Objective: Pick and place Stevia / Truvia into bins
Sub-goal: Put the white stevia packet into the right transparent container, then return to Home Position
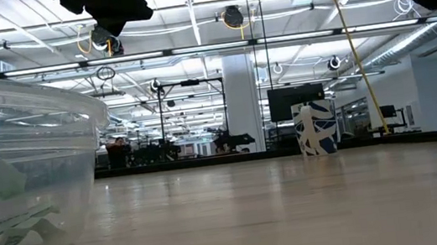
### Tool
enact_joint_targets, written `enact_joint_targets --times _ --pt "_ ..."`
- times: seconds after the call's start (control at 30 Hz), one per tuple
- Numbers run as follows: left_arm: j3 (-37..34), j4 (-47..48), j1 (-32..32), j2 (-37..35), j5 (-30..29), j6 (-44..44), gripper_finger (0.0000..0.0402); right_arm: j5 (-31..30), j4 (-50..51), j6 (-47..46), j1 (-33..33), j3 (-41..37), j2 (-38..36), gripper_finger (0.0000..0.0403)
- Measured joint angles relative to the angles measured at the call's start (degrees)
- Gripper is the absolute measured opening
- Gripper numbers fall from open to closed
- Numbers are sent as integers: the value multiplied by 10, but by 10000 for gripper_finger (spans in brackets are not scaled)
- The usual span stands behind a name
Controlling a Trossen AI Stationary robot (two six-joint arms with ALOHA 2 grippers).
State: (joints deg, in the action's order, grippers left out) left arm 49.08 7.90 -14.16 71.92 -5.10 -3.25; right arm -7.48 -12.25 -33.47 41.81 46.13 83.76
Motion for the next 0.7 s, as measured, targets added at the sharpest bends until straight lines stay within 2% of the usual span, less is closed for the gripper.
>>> enact_joint_targets --times 0.2,0.4,0.53,0.7 --pt "0 0 0 0 0 0 88 60 -19 -56 13 0 55 12" --pt "0 -3 0 0 -1 3 88 60 -20 -105 9 0 71 37" --pt "0 -4 0 0 -1 6 88 60 -25 -105 4 0 65 59" --pt "0 -5 0 0 -1 6 88 60 -55 -63 -9 0 65 80"
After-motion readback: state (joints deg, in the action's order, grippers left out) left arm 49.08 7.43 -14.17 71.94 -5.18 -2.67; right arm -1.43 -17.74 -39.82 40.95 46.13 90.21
